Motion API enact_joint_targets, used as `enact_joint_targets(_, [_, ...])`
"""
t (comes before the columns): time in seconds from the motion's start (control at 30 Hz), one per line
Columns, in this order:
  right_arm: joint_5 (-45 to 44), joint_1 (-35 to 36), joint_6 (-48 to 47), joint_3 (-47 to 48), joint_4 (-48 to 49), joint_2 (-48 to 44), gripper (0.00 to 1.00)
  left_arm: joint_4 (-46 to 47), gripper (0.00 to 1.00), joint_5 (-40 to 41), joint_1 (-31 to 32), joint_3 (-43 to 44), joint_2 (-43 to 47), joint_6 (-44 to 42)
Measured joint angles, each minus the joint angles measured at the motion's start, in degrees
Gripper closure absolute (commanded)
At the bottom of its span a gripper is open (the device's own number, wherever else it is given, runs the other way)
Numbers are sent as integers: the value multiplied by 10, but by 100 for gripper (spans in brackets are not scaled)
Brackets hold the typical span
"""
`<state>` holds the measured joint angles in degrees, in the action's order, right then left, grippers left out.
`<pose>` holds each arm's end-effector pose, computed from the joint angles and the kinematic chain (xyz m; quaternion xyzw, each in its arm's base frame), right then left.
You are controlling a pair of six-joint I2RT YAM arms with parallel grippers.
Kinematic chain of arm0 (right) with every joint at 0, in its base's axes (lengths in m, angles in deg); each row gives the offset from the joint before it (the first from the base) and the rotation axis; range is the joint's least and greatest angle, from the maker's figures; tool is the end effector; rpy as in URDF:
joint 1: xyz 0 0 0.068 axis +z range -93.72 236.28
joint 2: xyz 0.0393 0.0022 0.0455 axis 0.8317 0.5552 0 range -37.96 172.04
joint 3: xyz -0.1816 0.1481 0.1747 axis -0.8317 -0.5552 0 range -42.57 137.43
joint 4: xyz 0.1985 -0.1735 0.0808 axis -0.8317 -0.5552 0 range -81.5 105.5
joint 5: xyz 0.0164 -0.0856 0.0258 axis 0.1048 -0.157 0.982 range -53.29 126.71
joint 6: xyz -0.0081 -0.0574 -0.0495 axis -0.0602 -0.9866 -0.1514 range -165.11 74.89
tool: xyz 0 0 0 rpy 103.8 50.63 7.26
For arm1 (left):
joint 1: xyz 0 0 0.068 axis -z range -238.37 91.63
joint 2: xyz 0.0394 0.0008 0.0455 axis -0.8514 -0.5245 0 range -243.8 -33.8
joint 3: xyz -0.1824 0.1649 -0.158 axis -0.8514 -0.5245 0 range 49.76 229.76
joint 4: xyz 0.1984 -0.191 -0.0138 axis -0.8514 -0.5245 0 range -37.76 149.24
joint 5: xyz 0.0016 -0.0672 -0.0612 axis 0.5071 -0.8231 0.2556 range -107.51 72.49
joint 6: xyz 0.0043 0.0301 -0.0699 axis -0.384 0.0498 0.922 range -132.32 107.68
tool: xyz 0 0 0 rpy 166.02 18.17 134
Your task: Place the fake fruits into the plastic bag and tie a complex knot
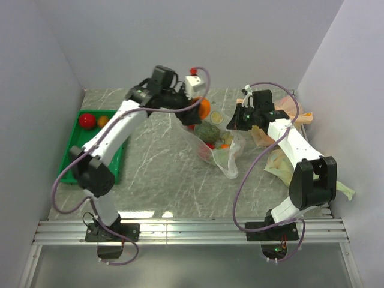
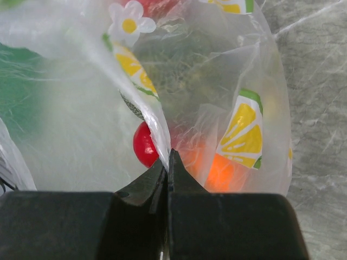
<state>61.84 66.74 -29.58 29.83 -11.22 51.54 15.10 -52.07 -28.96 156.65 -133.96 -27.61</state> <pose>0.3681 0.0959 0.2868 -0.0456 0.9007 0.2810 0.3281 0.3501 -0.2394 0.4060 0.4472 0.7417 -0.3163 0.3872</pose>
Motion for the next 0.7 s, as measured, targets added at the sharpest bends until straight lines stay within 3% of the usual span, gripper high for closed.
enact_joint_targets(0.13, [0,0,0,0,0,0,100,25,57,21,42,26,-77,2])
enact_joint_targets(0.2, [-1,0,0,0,0,0,100,29,52,31,56,28,-110,0])
enact_joint_targets(0.23, [-1,0,0,0,0,0,100,29,41,36,62,27,-123,0])
enact_joint_targets(0.37, [-1,0,0,0,0,0,100,25,16,62,79,7,-134,-5])
enact_joint_targets(0.43, [-1,0,0,0,0,0,100,26,10,69,84,7,-133,-8])
enact_joint_targets(0.57, [0,0,1,0,1,5,100,26,2,70,86,6,-123,-17])
enact_joint_targets(0.7, [0,0,2,6,1,17,100,28,1,70,86,-41,-70,-42])
